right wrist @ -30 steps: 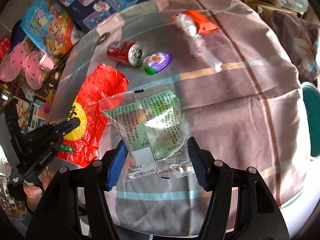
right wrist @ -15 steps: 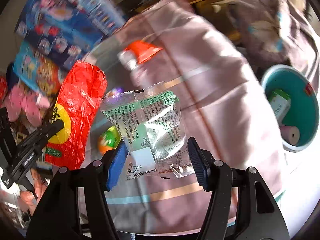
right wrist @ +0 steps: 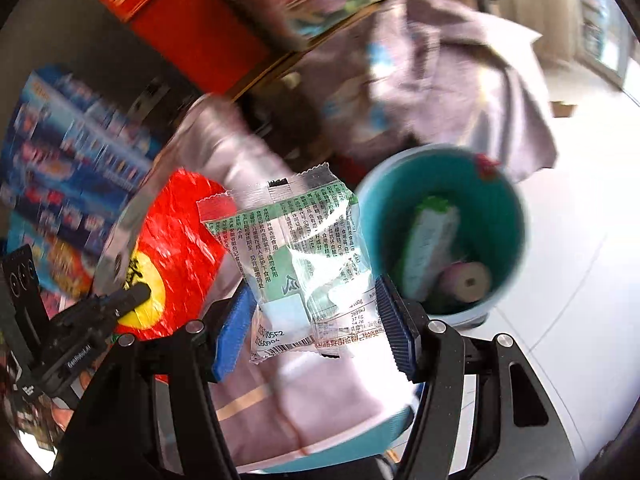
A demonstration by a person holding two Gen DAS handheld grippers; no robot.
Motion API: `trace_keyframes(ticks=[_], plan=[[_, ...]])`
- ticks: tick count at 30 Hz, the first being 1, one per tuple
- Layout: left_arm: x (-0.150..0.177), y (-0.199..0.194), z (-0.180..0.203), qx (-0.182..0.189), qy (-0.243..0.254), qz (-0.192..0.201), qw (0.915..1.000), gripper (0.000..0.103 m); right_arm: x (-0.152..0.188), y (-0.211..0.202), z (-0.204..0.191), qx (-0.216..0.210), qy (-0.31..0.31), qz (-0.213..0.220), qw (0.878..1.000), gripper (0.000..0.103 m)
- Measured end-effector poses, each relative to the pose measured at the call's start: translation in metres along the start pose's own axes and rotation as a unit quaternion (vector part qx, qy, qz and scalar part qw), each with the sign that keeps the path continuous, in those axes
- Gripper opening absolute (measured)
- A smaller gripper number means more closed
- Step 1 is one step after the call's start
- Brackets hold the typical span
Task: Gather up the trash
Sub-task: 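Carry bag and wrapper over the teal bucket and open both tools to drop them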
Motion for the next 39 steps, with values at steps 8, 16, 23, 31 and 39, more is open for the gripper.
trace_keyframes(ticks=[8,16,23,31,39], plan=[[-0.045,0.073,0.052,0.038,0.044,-0.039,0.9975,0.005,-0.029,-0.004,0.069,0.02,0.058,0.011,0.998,0.058],[-0.069,0.135,0.076,0.069,0.056,-0.073,0.9934,0.005,-0.046,0.003,0.099,0.039,0.076,0.005,0.996,0.058],[-0.08,0.173,0.084,0.081,0.053,-0.101,0.9902,0.007,-0.053,0.008,0.113,0.055,0.089,0.002,0.995,0.058],[-0.071,0.164,0.07,0.066,0.042,-0.091,0.9928,0.073,-0.054,0.022,0.109,0.067,0.084,-0.01,0.994,0.058],[-0.056,0.143,0.062,0.061,0.041,-0.076,0.9944,0.091,-0.053,0.035,0.093,0.078,0.065,-0.02,0.995,0.059]])
Point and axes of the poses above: each gripper's, at about its wrist camera, not at the fingertips, and y roughly the way its jaws point, z to its right, x to its underside, the point moved 2 cm from there along y, roughly the way its jaws point, and after that the axes turned 9 degrees about y, right-handed, at the moved point
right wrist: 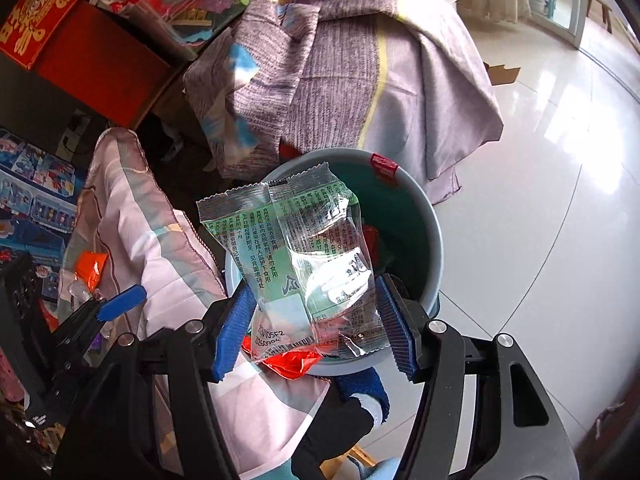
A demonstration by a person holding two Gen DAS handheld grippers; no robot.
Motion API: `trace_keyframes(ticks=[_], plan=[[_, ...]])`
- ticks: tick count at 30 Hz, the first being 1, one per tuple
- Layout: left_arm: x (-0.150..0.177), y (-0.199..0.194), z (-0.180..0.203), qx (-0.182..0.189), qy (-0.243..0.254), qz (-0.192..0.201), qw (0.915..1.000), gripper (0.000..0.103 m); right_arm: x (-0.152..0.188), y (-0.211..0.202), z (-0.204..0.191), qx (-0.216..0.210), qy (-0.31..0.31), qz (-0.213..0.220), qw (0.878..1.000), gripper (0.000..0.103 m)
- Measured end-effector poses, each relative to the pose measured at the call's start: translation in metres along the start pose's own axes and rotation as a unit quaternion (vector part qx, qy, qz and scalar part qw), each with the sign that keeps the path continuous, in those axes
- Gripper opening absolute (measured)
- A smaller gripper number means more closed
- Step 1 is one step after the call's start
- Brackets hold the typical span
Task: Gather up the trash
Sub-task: 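Carry bag and wrapper over the teal bucket and open both tools to drop them, then move both tools back over the table toward the cola can and plastic bag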
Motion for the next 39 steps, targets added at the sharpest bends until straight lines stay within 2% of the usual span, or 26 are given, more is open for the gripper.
trace_keyframes(ticks=[7,10,22,30,39], plan=[[0.009,-0.009,-0.01,0.005,-0.013,0.007,0.9999,0.091,0.001,0.012,-0.021,0.013,-0.027,-0.004,1.0,0.06],[0.011,-0.014,-0.015,0.007,-0.02,0.012,0.9997,0.092,0.001,0.017,-0.026,0.019,-0.024,-0.009,1.0,0.075],[0.028,-0.029,-0.032,0.007,-0.043,0.017,0.9989,0.092,0.009,0.02,-0.035,0.051,-0.02,-0.018,0.998,0.084],[0.045,-0.046,-0.041,0.003,-0.057,0.025,0.998,0.092,0.025,0.012,-0.056,0.062,-0.043,-0.024,0.997,0.085],[0.085,-0.082,-0.071,-0.023,-0.094,0.046,0.9943,0.094,0.057,0.014,-0.109,0.057,-0.097,-0.037,0.993,0.085]])
Point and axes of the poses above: each gripper's, at about its wrist camera, not at the fingertips, and y roughly the way its jaws point, z to its right, x to its underside, the point moved 2 cm from there along y, roughly the way its jaws point, and after that the axes turned 9 degrees about y, right-handed, at the moved point
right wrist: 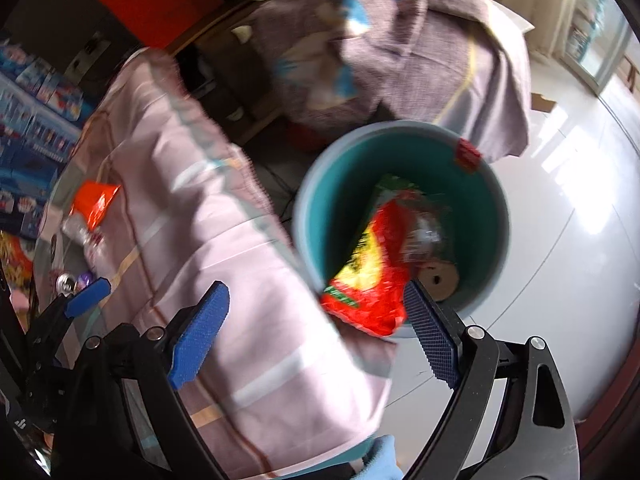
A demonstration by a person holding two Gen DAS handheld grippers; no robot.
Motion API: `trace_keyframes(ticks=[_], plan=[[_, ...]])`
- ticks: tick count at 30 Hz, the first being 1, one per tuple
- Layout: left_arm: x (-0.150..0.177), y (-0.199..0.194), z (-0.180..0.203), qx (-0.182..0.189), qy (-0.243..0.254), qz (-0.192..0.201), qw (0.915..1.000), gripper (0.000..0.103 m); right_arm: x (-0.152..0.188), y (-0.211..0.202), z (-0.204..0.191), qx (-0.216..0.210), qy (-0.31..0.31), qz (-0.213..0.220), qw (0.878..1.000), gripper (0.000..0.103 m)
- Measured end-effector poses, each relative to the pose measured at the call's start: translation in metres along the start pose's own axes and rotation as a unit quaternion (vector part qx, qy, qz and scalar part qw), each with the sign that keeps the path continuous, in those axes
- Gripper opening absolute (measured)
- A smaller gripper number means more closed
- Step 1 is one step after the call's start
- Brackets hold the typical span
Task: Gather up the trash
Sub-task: 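Move both tools back over the table toward the cola can and plastic bag, then grasp the red cola can with the left tool while the right tool grasps the clear plastic bag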
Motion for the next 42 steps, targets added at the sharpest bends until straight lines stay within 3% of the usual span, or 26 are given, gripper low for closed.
trace_keyframes(ticks=[11,20,32,42], plan=[[0.056,-0.049,-0.077,-0.042,-0.075,0.021,0.9961,0.096,0.031,0.015,-0.081,-0.004,-0.068,-0.026,0.997,0.085],[0.104,-0.091,-0.148,-0.085,-0.138,0.034,0.9862,0.096,0.047,0.034,-0.161,0.003,-0.144,-0.045,0.989,0.085],[0.151,-0.133,-0.236,-0.124,-0.258,0.054,0.9568,0.096,0.064,0.067,-0.247,-0.001,-0.216,-0.072,0.974,0.085],[0.143,-0.13,-0.286,-0.119,-0.352,0.06,0.9265,0.096,0.055,0.085,-0.28,-0.003,-0.235,-0.067,0.97,0.085]])
Point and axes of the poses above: each gripper's, at about its wrist camera, not at the fingertips, and y roughly the way its jaws point, z to its right, x to its underside, the point moved 2 cm from there along y, roughly the way its jaws point, and after that the axes turned 9 degrees about y, right-handed, at the moved point
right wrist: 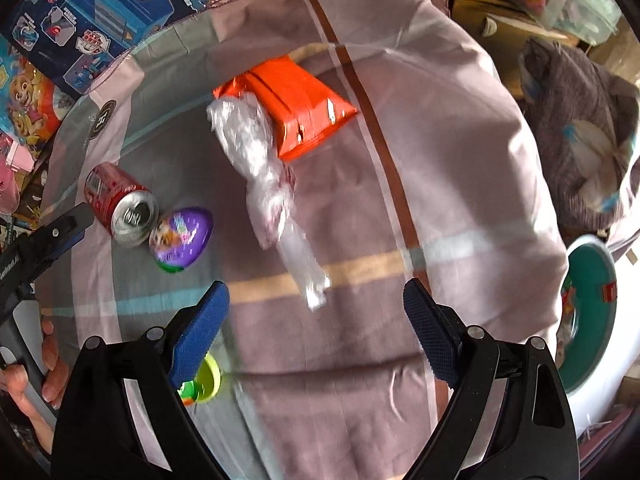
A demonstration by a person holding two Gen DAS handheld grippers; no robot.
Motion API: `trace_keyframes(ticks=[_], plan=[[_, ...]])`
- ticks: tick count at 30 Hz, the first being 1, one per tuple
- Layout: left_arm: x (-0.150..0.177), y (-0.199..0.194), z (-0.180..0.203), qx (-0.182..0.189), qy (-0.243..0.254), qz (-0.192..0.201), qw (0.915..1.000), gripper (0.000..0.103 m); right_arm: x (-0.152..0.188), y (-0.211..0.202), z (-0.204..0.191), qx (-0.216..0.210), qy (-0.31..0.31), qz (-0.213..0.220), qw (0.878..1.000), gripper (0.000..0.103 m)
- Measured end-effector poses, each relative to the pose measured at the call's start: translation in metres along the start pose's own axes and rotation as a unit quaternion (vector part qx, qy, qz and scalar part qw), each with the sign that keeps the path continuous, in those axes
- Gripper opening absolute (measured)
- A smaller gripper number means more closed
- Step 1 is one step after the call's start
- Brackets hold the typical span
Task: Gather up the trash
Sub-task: 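Grasp the red cola can with the left tool while the right tool grasps the clear plastic bag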
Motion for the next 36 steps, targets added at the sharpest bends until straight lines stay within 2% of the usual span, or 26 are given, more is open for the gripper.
trace_keyframes(ticks=[4,7,13,16,20,22,26,30,31,32,33,36], plan=[[-0.012,0.014,0.002,-0.012,-0.019,0.0,0.9998,0.096,-0.012,0.003,-0.003,-0.002,-0.003,0.009,1.0,0.085],[-0.02,0.025,0.004,-0.032,-0.014,-0.006,0.9994,0.096,-0.017,0.006,-0.004,0.0,-0.005,0.014,1.0,0.085],[-0.021,0.042,0.012,-0.06,0.036,-0.016,0.9974,0.096,-0.026,0.019,-0.009,-0.005,-0.01,0.005,1.0,0.076],[-0.013,0.044,0.012,-0.062,0.071,-0.025,0.9952,0.094,-0.029,0.027,-0.017,-0.011,-0.018,-0.001,1.0,0.069],[0.001,0.043,0.002,-0.072,0.098,-0.04,0.9918,0.093,-0.03,0.041,-0.029,-0.023,-0.028,-0.014,0.999,0.053],[0.003,0.04,-0.005,-0.073,0.095,-0.038,0.992,0.093,-0.028,0.049,-0.033,-0.031,-0.031,-0.023,0.999,0.017],[-0.001,0.032,-0.011,-0.077,0.087,-0.027,0.9929,0.093,-0.021,0.046,-0.035,-0.04,-0.036,-0.02,0.998,0.017],[-0.011,0.034,0.001,-0.079,0.114,-0.017,0.9902,0.093,-0.013,0.035,-0.023,-0.044,-0.03,-0.015,0.998,0.017],[-0.012,0.037,0.004,-0.078,0.118,-0.018,0.9898,0.092,-0.011,0.033,-0.02,-0.042,-0.027,-0.016,0.999,0.017],[-0.012,0.039,0.006,-0.079,0.12,-0.02,0.9895,0.086,-0.01,0.032,-0.017,-0.04,-0.025,-0.016,0.999,0.018],[-0.013,0.041,0.007,-0.081,0.12,-0.021,0.9892,0.057,-0.008,0.031,-0.014,-0.038,-0.023,-0.016,0.999,0.018],[-0.007,0.04,0.011,-0.09,0.126,-0.017,0.9879,0.058,-0.004,0.027,-0.007,-0.04,-0.018,-0.015,0.999,0.018]])
Point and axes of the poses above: each gripper's, at about its wrist camera, not at the fingertips, and y roughly the way its jaws point, z to its right, x to its underside, the point moved 2 cm from there along y, roughly the way its jaws point, and after that the axes turned 9 degrees about y, right-handed, at the moved point
